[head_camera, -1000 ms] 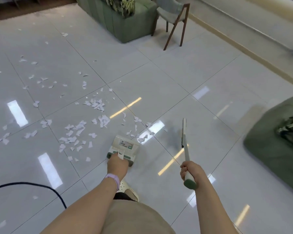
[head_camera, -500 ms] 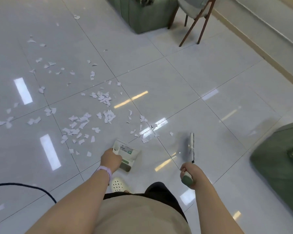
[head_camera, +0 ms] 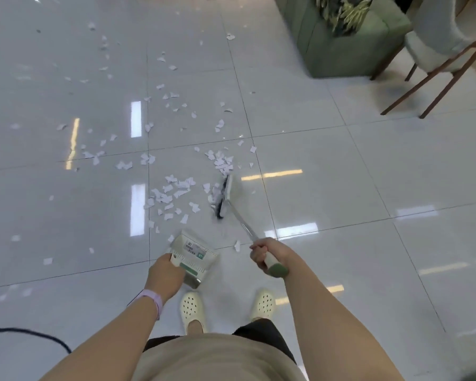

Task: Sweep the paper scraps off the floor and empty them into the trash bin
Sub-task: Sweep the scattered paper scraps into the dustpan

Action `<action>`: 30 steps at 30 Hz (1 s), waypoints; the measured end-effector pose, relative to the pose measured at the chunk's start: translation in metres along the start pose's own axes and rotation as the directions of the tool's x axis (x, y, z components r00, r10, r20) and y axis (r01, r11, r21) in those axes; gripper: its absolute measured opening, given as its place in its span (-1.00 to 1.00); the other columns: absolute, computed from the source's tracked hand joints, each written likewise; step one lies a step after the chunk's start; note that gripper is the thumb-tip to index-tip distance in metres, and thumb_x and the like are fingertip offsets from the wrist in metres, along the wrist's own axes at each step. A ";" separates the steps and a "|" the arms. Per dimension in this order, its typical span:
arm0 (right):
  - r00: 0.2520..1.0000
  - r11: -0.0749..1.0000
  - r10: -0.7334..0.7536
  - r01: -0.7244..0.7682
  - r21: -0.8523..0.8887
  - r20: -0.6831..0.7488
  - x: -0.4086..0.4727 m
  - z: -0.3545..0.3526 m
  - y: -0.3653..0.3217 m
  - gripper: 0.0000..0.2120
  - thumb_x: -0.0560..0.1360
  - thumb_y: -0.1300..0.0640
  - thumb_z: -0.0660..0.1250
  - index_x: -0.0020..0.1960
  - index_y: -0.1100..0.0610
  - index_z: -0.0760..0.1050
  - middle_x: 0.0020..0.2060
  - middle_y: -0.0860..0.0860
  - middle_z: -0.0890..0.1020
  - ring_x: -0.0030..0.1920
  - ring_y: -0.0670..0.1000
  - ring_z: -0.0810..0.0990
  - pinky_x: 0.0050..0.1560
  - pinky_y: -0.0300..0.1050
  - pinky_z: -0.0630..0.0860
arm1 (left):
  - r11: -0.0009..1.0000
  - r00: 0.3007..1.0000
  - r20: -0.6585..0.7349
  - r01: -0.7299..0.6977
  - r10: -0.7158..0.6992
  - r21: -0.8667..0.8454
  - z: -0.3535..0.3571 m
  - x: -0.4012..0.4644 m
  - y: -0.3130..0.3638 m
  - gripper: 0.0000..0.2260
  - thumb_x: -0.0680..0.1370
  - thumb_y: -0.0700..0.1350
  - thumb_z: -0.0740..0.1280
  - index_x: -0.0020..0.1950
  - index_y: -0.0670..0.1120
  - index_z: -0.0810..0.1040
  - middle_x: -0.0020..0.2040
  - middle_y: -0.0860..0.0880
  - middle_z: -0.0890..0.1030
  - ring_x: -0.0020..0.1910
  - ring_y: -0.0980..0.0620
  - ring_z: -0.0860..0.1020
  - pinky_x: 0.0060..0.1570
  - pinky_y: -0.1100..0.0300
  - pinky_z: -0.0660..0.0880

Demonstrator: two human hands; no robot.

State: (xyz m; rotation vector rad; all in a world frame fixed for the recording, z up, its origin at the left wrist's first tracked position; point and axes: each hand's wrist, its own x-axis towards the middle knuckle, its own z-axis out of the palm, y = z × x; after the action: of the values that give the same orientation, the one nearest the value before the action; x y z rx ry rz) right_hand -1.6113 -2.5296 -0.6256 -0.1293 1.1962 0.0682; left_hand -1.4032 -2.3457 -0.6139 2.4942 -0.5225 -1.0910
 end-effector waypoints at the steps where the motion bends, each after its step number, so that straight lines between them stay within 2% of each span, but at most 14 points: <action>1: 0.999 1.000 0.008 -0.009 0.009 0.042 -0.004 -0.002 -0.018 -0.76 0.56 0.33 0.17 -0.22 0.11 0.25 -0.52 -0.05 0.29 -0.66 -0.13 0.28 -0.68 -0.32 0.28 | 1.000 0.999 -0.024 0.024 -0.024 -0.020 0.005 -0.003 0.006 -0.87 0.54 -0.29 0.25 -0.12 -0.11 0.54 -0.18 -0.05 0.58 -0.26 0.07 0.50 -0.39 0.28 0.35; 4: 0.996 0.995 -0.010 0.018 -0.096 0.092 -0.020 0.001 -0.052 -0.79 0.57 0.32 0.20 -0.18 0.11 0.27 -0.51 -0.04 0.31 -0.63 -0.13 0.29 -0.68 -0.31 0.28 | 0.992 0.991 -0.102 0.079 -0.089 -0.099 0.018 -0.008 0.027 -0.87 0.51 -0.29 0.28 0.00 -0.16 0.57 -0.10 -0.12 0.62 -0.18 -0.08 0.56 -0.29 0.22 0.43; 6: 0.996 0.976 -0.060 0.072 -0.207 0.063 -0.031 0.006 -0.058 -0.83 0.54 0.33 0.24 -0.13 0.13 0.31 -0.47 -0.02 0.34 -0.60 -0.12 0.30 -0.67 -0.29 0.27 | 0.985 0.980 -0.150 0.107 -0.128 -0.138 0.026 -0.012 0.043 -0.84 0.51 -0.29 0.26 0.04 -0.18 0.56 -0.10 -0.12 0.62 -0.18 -0.11 0.55 -0.32 0.22 0.39; 10: 0.985 0.956 -0.170 0.166 -0.241 0.006 -0.047 0.011 -0.054 -0.85 0.53 0.36 0.24 -0.13 0.17 0.34 -0.49 0.01 0.36 -0.60 -0.10 0.30 -0.62 -0.31 0.27 | 0.967 0.963 -0.224 0.095 -0.149 -0.238 0.036 -0.019 0.067 -0.88 0.52 -0.31 0.28 0.00 -0.18 0.56 -0.14 -0.09 0.60 -0.16 -0.12 0.54 -0.30 0.22 0.40; 13: 0.976 0.966 -0.216 0.210 -0.151 -0.029 -0.060 0.025 -0.050 -0.91 0.56 0.33 0.26 -0.09 0.20 0.37 -0.52 0.02 0.37 -0.59 -0.07 0.33 -0.58 -0.30 0.35 | 0.977 0.966 -0.234 0.062 -0.110 -0.205 0.036 -0.020 0.066 -0.88 0.51 -0.31 0.30 0.00 -0.18 0.58 -0.10 -0.11 0.62 -0.11 -0.16 0.58 -0.29 0.22 0.42; 16: 0.987 0.981 -0.159 0.158 0.113 -0.002 -0.072 0.038 -0.049 -0.91 0.59 0.28 0.29 -0.06 0.21 0.39 -0.48 0.05 0.41 -0.49 -0.08 0.36 -0.54 -0.28 0.46 | 0.985 0.967 -0.243 0.035 -0.076 -0.169 0.038 -0.026 0.066 -0.89 0.52 -0.30 0.27 -0.02 -0.16 0.56 -0.14 -0.09 0.61 -0.19 -0.10 0.58 -0.37 0.25 0.39; 18: 0.992 0.957 -0.111 0.091 0.275 0.055 -0.072 0.041 -0.047 -0.85 0.60 0.27 0.27 -0.12 0.18 0.34 -0.52 0.05 0.42 -0.56 -0.09 0.36 -0.56 -0.31 0.42 | 0.985 0.969 -0.235 0.033 -0.073 -0.169 0.041 -0.030 0.068 -0.86 0.52 -0.30 0.25 -0.02 -0.13 0.55 -0.14 -0.08 0.60 -0.24 -0.02 0.56 -0.38 0.26 0.39; 20: 0.995 0.947 -0.098 0.085 0.310 0.025 -0.069 0.041 -0.044 -0.80 0.60 0.28 0.24 -0.17 0.15 0.29 -0.54 0.01 0.37 -0.65 -0.09 0.34 -0.60 -0.33 0.37 | 0.983 0.971 -0.228 0.034 -0.075 -0.179 0.042 -0.030 0.069 -0.87 0.52 -0.28 0.26 0.00 -0.11 0.54 -0.13 -0.07 0.59 -0.25 0.03 0.54 -0.37 0.27 0.38; 23: 0.992 0.964 -0.067 0.091 0.252 -0.104 -0.066 0.041 -0.036 -0.76 0.58 0.30 0.23 -0.23 0.14 0.29 -0.48 -0.01 0.35 -0.71 -0.07 0.32 -0.64 -0.35 0.34 | 0.972 0.965 -0.233 0.071 -0.124 -0.222 0.038 -0.022 0.065 -0.89 0.51 -0.28 0.29 0.00 -0.13 0.52 -0.13 -0.10 0.57 -0.23 -0.06 0.54 -0.30 0.22 0.40; 25: 0.986 0.967 -0.046 0.084 0.240 -0.160 -0.064 0.050 -0.025 -0.74 0.56 0.33 0.21 -0.27 0.15 0.28 -0.57 0.01 0.36 -0.72 -0.07 0.32 -0.63 -0.36 0.35 | 0.960 0.957 -0.234 0.106 -0.169 -0.258 0.032 -0.014 0.057 -0.88 0.51 -0.31 0.28 0.00 -0.15 0.50 -0.17 -0.09 0.55 -0.22 -0.11 0.54 -0.26 0.19 0.44; 27: 0.972 0.984 -0.052 0.089 0.153 -0.229 -0.061 0.064 -0.012 -0.74 0.54 0.35 0.21 -0.29 0.15 0.31 -0.61 0.01 0.38 -0.63 -0.04 0.37 -0.55 -0.32 0.39 | 0.950 0.950 -0.232 0.144 -0.211 -0.276 0.025 -0.006 0.045 -0.87 0.51 -0.33 0.25 0.02 -0.17 0.50 -0.22 -0.05 0.52 -0.26 -0.07 0.51 -0.30 0.20 0.42; 29: 0.956 0.996 -0.061 0.079 0.050 -0.287 -0.055 0.083 0.003 -0.76 0.53 0.36 0.20 -0.29 0.16 0.38 -0.48 0.02 0.43 -0.49 0.00 0.40 -0.46 -0.25 0.42 | 0.940 0.939 -0.228 0.188 -0.258 -0.286 0.015 0.002 0.027 -0.85 0.51 -0.33 0.25 0.05 -0.20 0.51 -0.22 -0.06 0.52 -0.28 -0.06 0.49 -0.33 0.21 0.40; 30: 0.955 0.998 -0.052 0.061 0.021 -0.291 -0.049 0.093 0.011 -0.77 0.52 0.38 0.19 -0.27 0.18 0.41 -0.41 0.03 0.43 -0.48 0.01 0.42 -0.48 -0.27 0.43 | 0.932 0.933 -0.221 0.213 -0.283 -0.293 0.009 0.005 0.016 -0.83 0.50 -0.33 0.25 0.07 -0.23 0.52 -0.20 -0.09 0.54 -0.27 -0.07 0.49 -0.31 0.20 0.40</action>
State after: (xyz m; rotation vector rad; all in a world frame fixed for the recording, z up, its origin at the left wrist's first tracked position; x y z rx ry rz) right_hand -1.5447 -2.5053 -0.5469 -0.1512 1.4863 -0.0204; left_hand -1.4097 -2.3634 -0.6153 2.4530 0.0205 -0.8322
